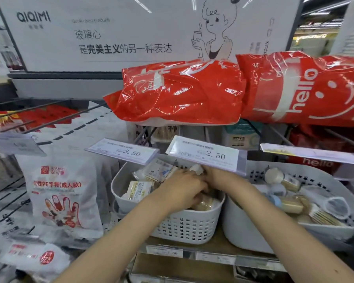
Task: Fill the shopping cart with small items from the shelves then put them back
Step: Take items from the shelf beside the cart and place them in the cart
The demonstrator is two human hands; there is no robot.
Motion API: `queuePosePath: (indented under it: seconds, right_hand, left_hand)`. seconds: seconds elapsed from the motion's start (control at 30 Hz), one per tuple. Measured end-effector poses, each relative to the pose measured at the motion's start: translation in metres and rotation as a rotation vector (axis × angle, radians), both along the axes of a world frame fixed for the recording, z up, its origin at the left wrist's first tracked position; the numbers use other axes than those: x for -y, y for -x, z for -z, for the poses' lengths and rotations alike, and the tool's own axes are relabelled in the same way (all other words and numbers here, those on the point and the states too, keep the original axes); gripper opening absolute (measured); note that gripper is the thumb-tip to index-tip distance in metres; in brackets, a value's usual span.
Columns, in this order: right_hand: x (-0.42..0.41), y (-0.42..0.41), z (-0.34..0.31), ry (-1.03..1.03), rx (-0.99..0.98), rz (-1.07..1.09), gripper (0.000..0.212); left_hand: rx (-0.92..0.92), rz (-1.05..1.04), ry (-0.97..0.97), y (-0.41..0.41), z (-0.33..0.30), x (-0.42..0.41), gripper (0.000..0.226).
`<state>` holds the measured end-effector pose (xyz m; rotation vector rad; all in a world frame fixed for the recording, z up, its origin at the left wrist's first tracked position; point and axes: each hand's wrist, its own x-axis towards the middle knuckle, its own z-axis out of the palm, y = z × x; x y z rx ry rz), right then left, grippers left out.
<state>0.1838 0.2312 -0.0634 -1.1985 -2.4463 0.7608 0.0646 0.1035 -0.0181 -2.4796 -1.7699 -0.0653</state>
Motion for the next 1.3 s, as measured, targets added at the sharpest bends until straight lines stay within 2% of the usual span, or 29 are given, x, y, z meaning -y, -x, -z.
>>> queuePosePath:
  seconds: [0.03,0.07,0.13,0.2,0.3,0.43,0.53,0.63,0.7,0.77,0.97,1.07,1.17,1.3]
  right_hand:
    - [0.005,-0.001,-0.011,0.018,-0.044,-0.002,0.020]
    - [0.010,-0.004,-0.023,0.040,-0.073,-0.020,0.015]
    - [0.024,-0.018,-0.040,0.063,-0.236,0.017,0.026]
    - [0.041,-0.035,-0.052,-0.050,-0.425,-0.017,0.039]
    - [0.061,-0.053,-0.048,-0.037,-0.485,0.013,0.058]
    - [0.079,-0.068,-0.038,-0.028,-0.614,0.075,0.059]
    - [0.088,-0.078,-0.037,-0.051,-0.681,0.076,0.059]
    - [0.095,-0.087,-0.035,-0.079,-0.717,0.062,0.056]
    - [0.102,-0.094,-0.035,-0.080,-0.772,0.084,0.057]
    - [0.105,-0.099,-0.033,-0.096,-0.828,0.100,0.057]
    - [0.129,-0.091,-0.037,-0.233,-0.796,0.046,0.062]
    - [0.154,-0.076,-0.039,-0.238,-0.789,-0.003,0.060]
    - [0.187,-0.055,-0.038,-0.160,-0.773,-0.067,0.061]
    - [0.240,-0.008,-0.036,0.116,-0.762,-0.189,0.057]
  left_hand:
    - [-0.007,0.006,0.014,-0.001,-0.001,-0.001,0.038]
    - [-0.013,0.005,0.024,-0.001,-0.002,-0.003,0.039]
    - [-0.034,-0.018,0.056,-0.003,-0.005,-0.004,0.038]
    - [-0.088,-0.033,0.088,-0.007,-0.007,-0.005,0.040]
    - [-0.268,0.001,0.052,-0.011,-0.006,-0.008,0.038]
    - [-0.396,0.030,-0.027,-0.015,-0.004,-0.007,0.031]
    - [-0.365,-0.007,-0.078,-0.012,-0.003,-0.006,0.033]
    - [-0.202,-0.055,-0.176,-0.005,-0.011,0.003,0.043]
    - [-0.083,-0.014,-0.361,0.002,-0.012,0.010,0.049]
    - [0.040,-0.048,-0.450,0.009,-0.011,0.018,0.053]
    - [0.411,-0.150,-0.606,0.006,0.003,0.060,0.054]
    - [0.683,-0.225,-0.581,0.005,0.011,0.099,0.055]
    - [0.888,-0.342,-0.562,0.010,0.019,0.150,0.049]
    - [1.264,-0.528,-0.517,0.027,0.027,0.227,0.044]
